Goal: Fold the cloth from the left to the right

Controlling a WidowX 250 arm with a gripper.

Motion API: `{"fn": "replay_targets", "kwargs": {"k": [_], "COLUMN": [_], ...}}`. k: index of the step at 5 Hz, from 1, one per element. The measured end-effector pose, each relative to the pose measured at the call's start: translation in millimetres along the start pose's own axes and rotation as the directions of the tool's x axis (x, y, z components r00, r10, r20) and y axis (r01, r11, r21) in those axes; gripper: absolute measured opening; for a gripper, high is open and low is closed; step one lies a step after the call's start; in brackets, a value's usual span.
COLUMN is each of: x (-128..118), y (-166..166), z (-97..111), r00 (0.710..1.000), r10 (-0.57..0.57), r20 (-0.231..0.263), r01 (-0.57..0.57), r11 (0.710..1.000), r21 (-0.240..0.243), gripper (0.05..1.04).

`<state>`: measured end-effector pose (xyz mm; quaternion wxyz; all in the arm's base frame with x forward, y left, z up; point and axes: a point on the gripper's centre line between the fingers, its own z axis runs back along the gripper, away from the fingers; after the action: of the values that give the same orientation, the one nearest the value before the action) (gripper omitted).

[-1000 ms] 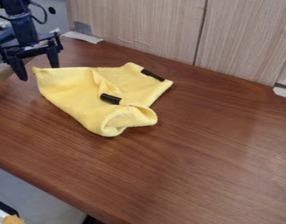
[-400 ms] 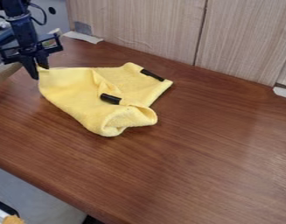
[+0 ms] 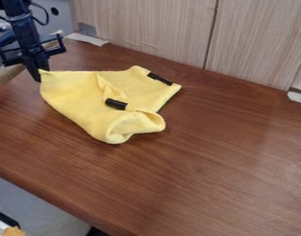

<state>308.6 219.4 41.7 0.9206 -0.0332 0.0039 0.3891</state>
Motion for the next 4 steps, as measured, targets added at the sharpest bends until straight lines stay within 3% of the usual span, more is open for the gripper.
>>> {"fn": "replay_targets", "kwargs": {"k": [1,2,3,4], "x": [-1.7,-6.5,-20.6,-47.4], "y": [-3.6,-22.6,-50.2,-69.3], "z": [0.0,14.0,39.4,51.9], "r00": [1.000,0.998,0.989,0.968], "r10": [-0.006,-0.056,-0.145,-0.246], "r20": [-0.010,0.001,0.041,0.051], "r01": [0.006,0.056,0.149,0.251], "r11": [1.000,0.995,0.980,0.955], "r21": [-0.023,-0.080,-0.131,-0.158], "gripper": [0.069,0.069,0.069,0.069]}}
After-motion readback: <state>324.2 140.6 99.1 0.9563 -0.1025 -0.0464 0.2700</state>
